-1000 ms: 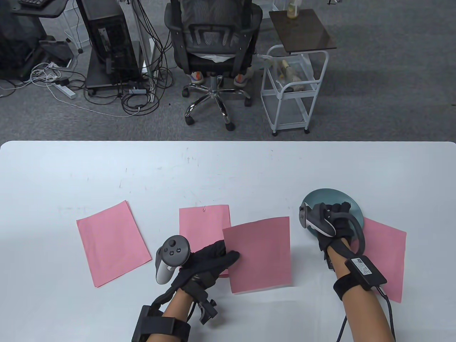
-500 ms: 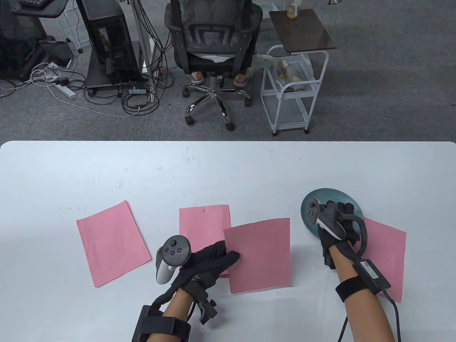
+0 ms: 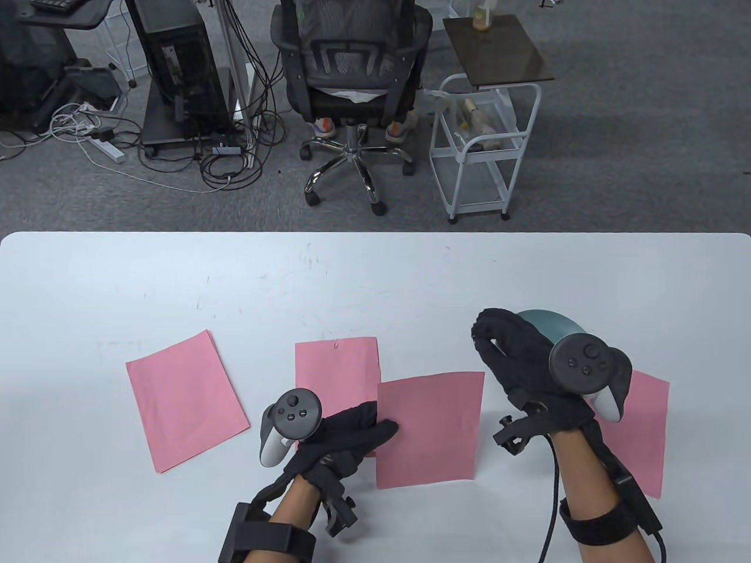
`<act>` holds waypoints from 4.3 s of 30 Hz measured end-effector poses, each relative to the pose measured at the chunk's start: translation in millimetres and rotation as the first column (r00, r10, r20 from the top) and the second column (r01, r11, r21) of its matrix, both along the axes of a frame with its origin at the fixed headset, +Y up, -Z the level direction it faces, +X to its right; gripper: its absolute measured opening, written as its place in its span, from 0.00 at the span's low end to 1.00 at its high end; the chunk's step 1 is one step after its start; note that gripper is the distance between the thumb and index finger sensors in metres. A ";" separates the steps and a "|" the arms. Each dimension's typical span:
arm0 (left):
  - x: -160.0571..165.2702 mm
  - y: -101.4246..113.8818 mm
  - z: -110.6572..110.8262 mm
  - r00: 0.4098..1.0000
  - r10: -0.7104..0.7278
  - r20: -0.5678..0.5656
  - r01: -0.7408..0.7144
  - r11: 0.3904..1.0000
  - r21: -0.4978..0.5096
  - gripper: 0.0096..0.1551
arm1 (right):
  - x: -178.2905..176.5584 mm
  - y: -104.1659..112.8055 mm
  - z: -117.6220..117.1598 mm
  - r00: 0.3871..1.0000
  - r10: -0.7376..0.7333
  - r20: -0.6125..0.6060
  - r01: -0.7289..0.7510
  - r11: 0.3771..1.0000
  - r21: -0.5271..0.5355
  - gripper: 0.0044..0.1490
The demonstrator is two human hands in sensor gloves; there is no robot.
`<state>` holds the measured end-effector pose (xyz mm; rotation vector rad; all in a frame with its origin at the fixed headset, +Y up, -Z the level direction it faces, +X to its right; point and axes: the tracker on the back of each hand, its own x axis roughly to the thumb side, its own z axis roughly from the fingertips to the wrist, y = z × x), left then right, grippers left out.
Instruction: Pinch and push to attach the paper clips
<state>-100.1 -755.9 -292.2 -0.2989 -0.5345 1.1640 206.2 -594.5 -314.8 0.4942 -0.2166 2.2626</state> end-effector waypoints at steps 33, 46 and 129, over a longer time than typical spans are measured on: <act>7.1 3.7 5.6 0.999 -0.027 0.035 0.026 0.999 0.040 0.23 | -45.4 0.6 22.8 0.931 0.337 -0.138 -0.331 0.941 0.066 0.22; 7.5 4.1 6.2 0.999 -0.019 0.034 0.017 0.998 0.052 0.23 | -42.8 -0.5 20.7 0.927 0.349 -0.138 -0.348 0.937 0.035 0.23; -82.8 41.7 -39.5 0.961 0.092 -0.260 -0.121 0.988 -0.097 0.26 | 68.2 -61.7 63.2 0.961 0.271 0.058 -0.277 0.951 0.139 0.37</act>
